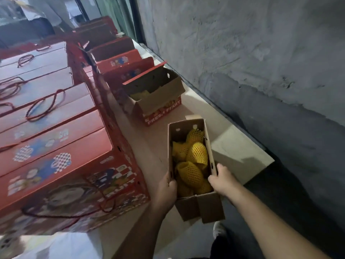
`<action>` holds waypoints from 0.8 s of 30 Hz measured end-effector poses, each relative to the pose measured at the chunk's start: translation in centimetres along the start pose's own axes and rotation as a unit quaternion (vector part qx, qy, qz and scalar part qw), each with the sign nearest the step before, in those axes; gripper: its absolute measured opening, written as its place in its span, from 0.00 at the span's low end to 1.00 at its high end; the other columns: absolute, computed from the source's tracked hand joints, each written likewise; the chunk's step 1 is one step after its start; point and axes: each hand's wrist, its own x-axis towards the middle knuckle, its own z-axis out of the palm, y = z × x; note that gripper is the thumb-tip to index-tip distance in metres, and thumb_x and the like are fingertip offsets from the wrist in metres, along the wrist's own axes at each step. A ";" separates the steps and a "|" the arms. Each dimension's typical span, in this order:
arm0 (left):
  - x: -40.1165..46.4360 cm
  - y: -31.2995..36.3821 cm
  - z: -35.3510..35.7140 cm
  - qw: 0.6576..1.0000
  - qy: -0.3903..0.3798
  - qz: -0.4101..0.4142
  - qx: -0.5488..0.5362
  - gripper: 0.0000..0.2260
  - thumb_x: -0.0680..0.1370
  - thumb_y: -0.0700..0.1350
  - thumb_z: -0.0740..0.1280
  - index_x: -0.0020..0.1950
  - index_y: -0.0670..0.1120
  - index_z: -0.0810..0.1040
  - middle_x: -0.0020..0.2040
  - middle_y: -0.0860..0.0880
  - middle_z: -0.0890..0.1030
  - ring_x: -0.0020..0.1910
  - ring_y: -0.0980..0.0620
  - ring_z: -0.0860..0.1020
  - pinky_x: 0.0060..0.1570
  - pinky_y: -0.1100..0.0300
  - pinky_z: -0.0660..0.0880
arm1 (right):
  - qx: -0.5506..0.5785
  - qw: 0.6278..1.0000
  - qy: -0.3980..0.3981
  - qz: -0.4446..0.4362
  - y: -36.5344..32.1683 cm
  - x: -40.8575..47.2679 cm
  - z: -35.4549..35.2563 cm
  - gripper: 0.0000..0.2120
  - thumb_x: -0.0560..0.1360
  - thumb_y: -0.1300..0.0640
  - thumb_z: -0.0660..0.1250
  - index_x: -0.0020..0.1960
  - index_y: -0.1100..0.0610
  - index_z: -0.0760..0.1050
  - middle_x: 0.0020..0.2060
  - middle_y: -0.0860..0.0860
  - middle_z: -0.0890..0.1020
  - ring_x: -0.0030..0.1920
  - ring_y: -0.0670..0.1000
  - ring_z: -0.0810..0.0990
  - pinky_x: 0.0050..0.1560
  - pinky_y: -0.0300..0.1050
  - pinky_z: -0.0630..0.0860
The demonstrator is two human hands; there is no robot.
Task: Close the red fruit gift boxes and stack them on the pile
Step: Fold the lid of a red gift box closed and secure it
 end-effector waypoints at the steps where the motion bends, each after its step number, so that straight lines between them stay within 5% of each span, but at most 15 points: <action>1: -0.1 -0.4 -0.5 1.000 -0.008 0.003 0.015 0.18 0.84 0.39 0.57 0.72 0.47 0.76 0.52 0.49 0.84 0.48 0.51 0.83 0.44 0.61 0.82 | 0.007 1.000 0.009 0.014 -0.1 -1.1 0.7 0.23 0.82 0.58 0.62 0.77 0.56 0.67 0.70 0.57 0.75 0.69 0.59 0.75 0.67 0.54 0.73; 5: -1.3 -2.4 -2.5 0.997 -0.042 0.011 0.063 0.16 0.84 0.40 0.58 0.70 0.46 0.77 0.48 0.52 0.80 0.45 0.55 0.80 0.46 0.59 0.80 | 0.077 0.995 0.046 0.047 0.9 -6.0 4.2 0.23 0.83 0.61 0.58 0.77 0.54 0.67 0.68 0.57 0.77 0.67 0.59 0.76 0.67 0.57 0.75; 8: -4.7 -3.9 -3.8 0.991 -0.049 0.028 0.118 0.14 0.83 0.44 0.58 0.65 0.47 0.79 0.43 0.56 0.79 0.40 0.59 0.79 0.36 0.69 0.74 | 0.121 0.989 0.068 0.059 2.1 -10.4 7.2 0.20 0.82 0.62 0.59 0.73 0.56 0.71 0.60 0.56 0.80 0.59 0.57 0.79 0.59 0.58 0.80; 11: -9.4 -5.1 -5.1 0.990 -0.092 0.034 0.098 0.16 0.86 0.46 0.55 0.66 0.50 0.80 0.52 0.50 0.84 0.51 0.51 0.82 0.53 0.53 0.80 | 0.112 0.986 0.091 0.078 2.9 -14.4 9.9 0.15 0.82 0.61 0.60 0.67 0.57 0.74 0.56 0.57 0.80 0.55 0.58 0.80 0.58 0.59 0.80; 16: -15.5 -5.7 -7.7 0.983 -0.083 0.031 0.160 0.16 0.87 0.46 0.54 0.65 0.43 0.79 0.58 0.41 0.83 0.58 0.41 0.80 0.64 0.45 0.77 | 0.088 0.983 0.139 0.075 3.6 -19.6 12.1 0.13 0.85 0.51 0.60 0.66 0.53 0.75 0.56 0.56 0.81 0.56 0.56 0.80 0.60 0.57 0.78; 19: -18.3 -6.9 -8.8 0.973 -0.031 0.028 0.226 0.18 0.87 0.49 0.53 0.72 0.46 0.75 0.63 0.41 0.80 0.62 0.41 0.78 0.64 0.47 0.76 | 0.095 0.987 0.129 0.028 4.2 -22.9 12.9 0.05 0.84 0.55 0.62 0.58 0.51 0.76 0.51 0.53 0.81 0.51 0.53 0.79 0.54 0.52 0.77; 24: -23.3 -9.9 -11.6 0.991 -0.047 -0.017 0.123 0.15 0.84 0.47 0.58 0.68 0.54 0.76 0.58 0.47 0.81 0.56 0.46 0.80 0.61 0.44 0.80 | 0.071 0.992 0.106 0.018 4.5 -28.3 16.3 0.10 0.82 0.57 0.61 0.60 0.55 0.77 0.51 0.53 0.80 0.53 0.56 0.80 0.48 0.49 0.74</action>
